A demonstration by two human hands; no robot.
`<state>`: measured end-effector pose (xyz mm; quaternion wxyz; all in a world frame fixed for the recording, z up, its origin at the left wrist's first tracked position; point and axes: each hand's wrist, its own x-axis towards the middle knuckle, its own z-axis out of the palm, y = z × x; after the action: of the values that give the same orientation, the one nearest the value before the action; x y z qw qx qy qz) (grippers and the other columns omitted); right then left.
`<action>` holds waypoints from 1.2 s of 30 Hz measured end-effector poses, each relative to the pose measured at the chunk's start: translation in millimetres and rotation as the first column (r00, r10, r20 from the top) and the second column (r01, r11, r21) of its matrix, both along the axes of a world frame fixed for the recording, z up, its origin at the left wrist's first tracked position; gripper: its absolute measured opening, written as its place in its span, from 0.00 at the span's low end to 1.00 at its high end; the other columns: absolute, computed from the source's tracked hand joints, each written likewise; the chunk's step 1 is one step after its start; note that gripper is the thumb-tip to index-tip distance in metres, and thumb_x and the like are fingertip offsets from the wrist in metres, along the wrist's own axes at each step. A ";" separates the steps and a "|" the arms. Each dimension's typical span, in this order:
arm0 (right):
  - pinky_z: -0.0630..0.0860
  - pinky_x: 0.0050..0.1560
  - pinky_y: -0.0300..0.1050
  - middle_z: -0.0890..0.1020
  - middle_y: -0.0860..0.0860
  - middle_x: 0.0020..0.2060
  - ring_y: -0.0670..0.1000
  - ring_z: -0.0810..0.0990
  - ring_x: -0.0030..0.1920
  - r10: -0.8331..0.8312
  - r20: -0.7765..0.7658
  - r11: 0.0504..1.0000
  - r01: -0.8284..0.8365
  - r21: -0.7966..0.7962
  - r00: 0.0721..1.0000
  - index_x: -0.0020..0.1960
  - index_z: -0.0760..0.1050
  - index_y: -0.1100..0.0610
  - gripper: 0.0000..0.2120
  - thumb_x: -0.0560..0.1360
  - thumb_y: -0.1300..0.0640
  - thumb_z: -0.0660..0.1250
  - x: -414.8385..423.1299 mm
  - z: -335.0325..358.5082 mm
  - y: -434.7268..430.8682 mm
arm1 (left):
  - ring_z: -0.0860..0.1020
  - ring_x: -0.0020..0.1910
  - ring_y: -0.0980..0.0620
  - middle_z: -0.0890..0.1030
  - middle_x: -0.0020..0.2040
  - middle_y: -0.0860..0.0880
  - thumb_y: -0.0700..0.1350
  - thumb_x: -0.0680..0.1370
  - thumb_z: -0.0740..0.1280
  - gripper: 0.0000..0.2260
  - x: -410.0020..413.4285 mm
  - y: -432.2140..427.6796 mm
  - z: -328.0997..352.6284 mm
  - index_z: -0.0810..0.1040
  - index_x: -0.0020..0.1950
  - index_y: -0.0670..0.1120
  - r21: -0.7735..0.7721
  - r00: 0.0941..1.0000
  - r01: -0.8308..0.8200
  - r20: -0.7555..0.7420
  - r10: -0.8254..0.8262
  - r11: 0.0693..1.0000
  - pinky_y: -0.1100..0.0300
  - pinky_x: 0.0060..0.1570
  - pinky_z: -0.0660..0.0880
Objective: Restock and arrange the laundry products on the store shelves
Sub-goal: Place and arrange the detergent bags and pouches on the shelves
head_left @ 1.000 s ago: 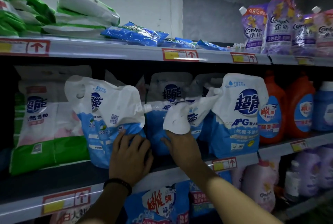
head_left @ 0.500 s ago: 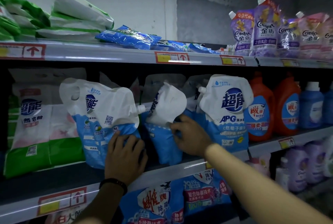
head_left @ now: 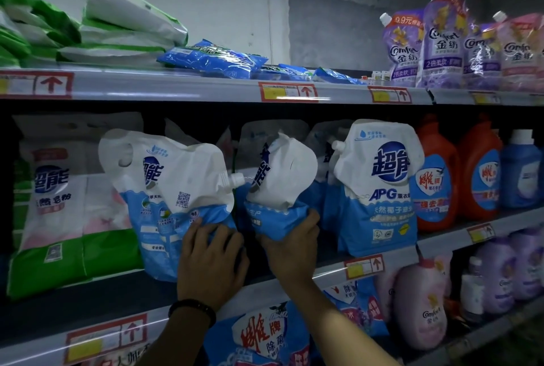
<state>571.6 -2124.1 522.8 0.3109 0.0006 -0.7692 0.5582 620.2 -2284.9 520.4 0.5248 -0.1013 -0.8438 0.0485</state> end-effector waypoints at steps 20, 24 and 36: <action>0.79 0.66 0.60 0.75 0.53 0.67 0.56 0.77 0.68 0.226 0.073 0.964 -0.234 0.128 0.971 0.80 0.59 0.49 0.39 0.75 0.55 0.74 -34.3 7.7 61.0 | 0.79 0.56 0.41 0.83 0.50 0.47 0.51 0.74 0.73 0.08 -1.8 1.6 -0.8 0.83 0.48 0.48 -0.002 1.000 -0.006 -0.015 0.006 1.000 0.41 0.74 0.64; 0.72 0.72 0.61 0.52 0.58 0.80 0.63 0.62 0.77 -0.013 0.102 0.959 -0.016 0.282 0.995 0.84 0.37 0.49 0.56 0.73 0.44 0.74 18.4 9.7 20.7 | 0.79 0.56 0.40 0.83 0.50 0.47 0.51 0.74 0.73 0.09 -1.1 2.1 -1.1 0.83 0.49 0.48 -0.003 0.999 -0.015 -0.029 0.015 1.000 0.41 0.73 0.65; 0.52 0.81 0.62 0.30 0.62 0.81 0.65 0.29 0.81 0.225 0.306 0.778 -0.360 0.515 0.925 0.82 0.32 0.35 0.47 0.83 0.58 0.65 -8.2 13.7 19.3 | 0.79 0.57 0.40 0.83 0.50 0.47 0.51 0.73 0.73 0.09 -2.5 -0.1 -2.6 0.83 0.49 0.47 -0.003 1.000 -0.008 -0.015 0.007 1.000 0.42 0.72 0.64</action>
<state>563.3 -2104.8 536.5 0.1156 0.1483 -0.9197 0.3445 617.7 -2285.0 517.9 0.5307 -0.0985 -0.8402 0.0524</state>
